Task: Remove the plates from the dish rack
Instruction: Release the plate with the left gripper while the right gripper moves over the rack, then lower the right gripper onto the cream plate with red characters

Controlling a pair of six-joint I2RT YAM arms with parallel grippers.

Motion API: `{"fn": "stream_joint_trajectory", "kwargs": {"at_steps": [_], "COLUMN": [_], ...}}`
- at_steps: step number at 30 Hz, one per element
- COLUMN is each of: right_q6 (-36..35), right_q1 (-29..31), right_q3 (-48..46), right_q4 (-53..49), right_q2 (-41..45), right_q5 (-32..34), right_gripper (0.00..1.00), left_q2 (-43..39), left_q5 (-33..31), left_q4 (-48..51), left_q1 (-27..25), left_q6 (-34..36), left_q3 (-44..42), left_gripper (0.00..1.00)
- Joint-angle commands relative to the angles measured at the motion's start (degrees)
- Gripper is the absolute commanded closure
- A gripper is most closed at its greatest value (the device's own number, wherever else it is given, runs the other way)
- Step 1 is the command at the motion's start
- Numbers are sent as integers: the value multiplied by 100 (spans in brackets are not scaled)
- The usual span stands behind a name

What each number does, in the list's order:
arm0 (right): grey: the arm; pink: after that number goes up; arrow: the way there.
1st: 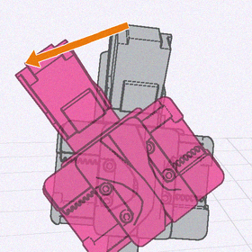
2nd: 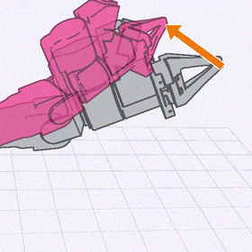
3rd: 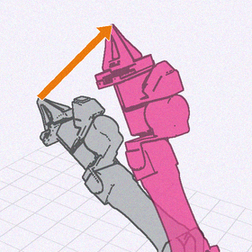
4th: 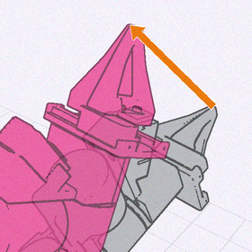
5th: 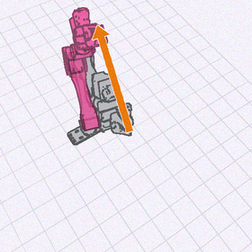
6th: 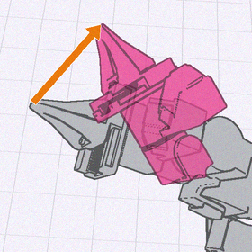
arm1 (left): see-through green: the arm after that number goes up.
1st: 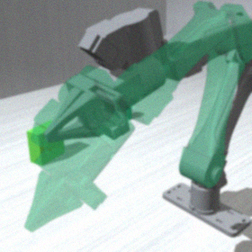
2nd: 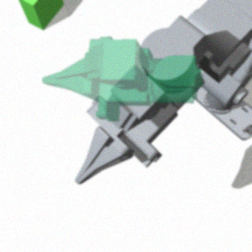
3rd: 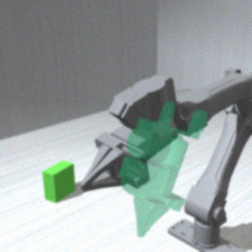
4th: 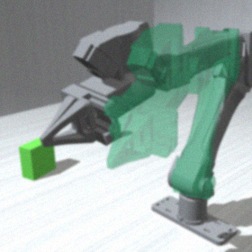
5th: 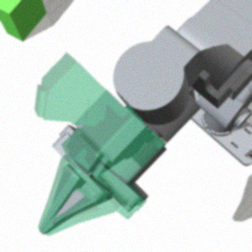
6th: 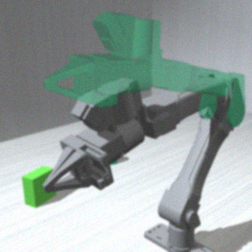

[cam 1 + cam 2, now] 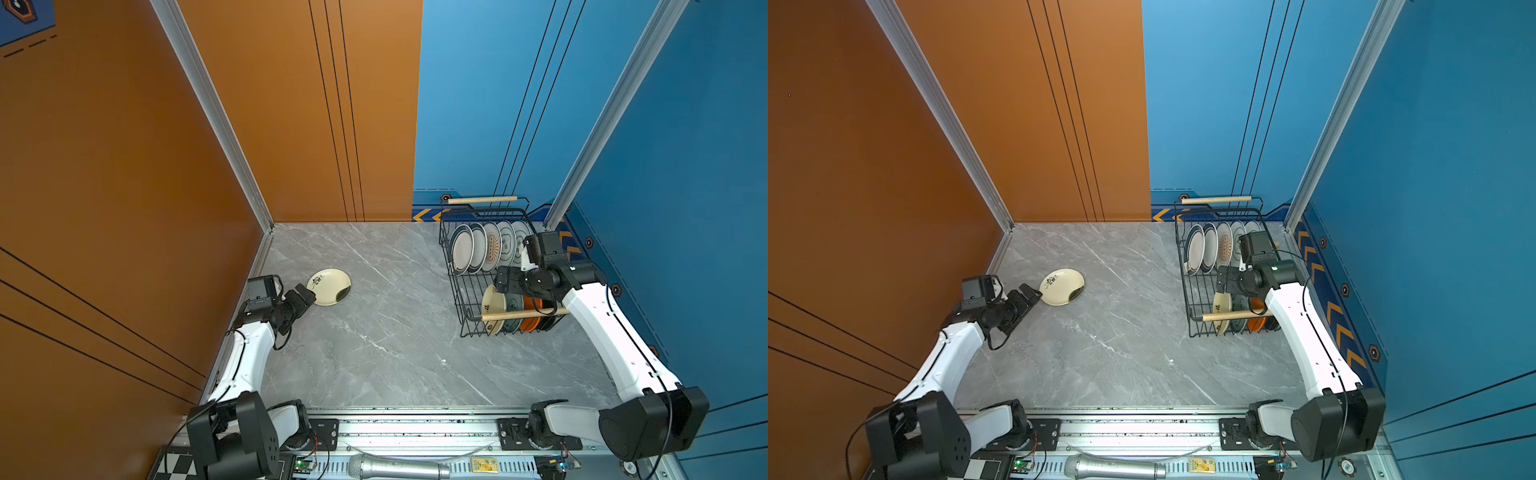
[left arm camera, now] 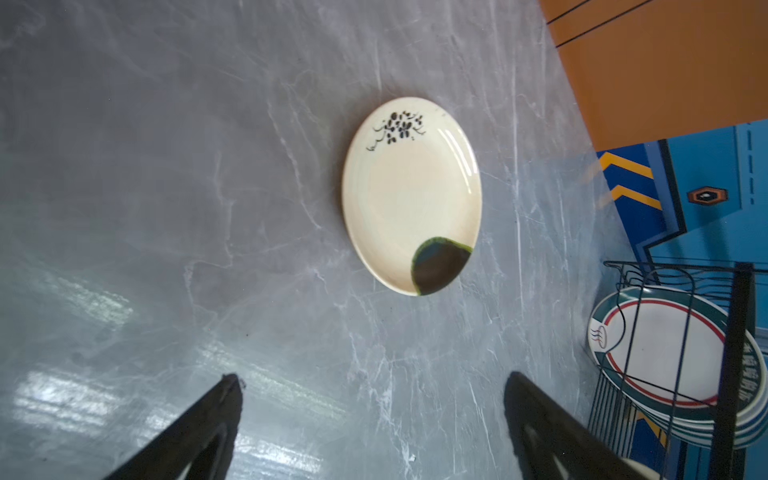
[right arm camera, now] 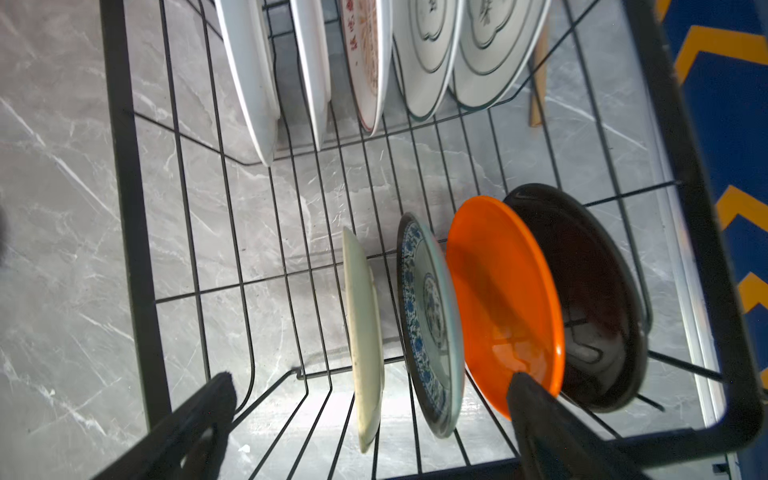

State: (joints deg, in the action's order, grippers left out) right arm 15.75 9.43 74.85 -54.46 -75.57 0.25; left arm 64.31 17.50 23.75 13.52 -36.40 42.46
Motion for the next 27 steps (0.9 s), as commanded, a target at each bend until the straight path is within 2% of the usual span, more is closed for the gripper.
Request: {"fn": "stream_joint_trajectory", "kwargs": {"at_steps": [1, 6, 11, 20, 27], "right_q6": [-198, -194, -195, -67, 87], "right_q1": [164, 254, 285, 343, 281], "right_q3": [230, 260, 182, -65, -265], "right_q4": [-310, -297, -253, -95, -40], "right_q2": [-183, -484, -646, -808, -798], "right_q5": [-202, -141, -247, -63, 133], "right_gripper": [0, 0, 1, 23, 30], "left_q2": [-513, -934, -1006, -731, -692], "left_q5": [-144, -221, -610, -795, -750], "left_q4": [578, 719, 721, 720, 695], "left_q1": [-405, -993, -1571, -1808, -1826], "left_q6": [136, 160, 133, 95, 63], "left_q3": [169, 335, 387, 417, 394], "left_gripper": [1, 2, 2, 2, 2]}}
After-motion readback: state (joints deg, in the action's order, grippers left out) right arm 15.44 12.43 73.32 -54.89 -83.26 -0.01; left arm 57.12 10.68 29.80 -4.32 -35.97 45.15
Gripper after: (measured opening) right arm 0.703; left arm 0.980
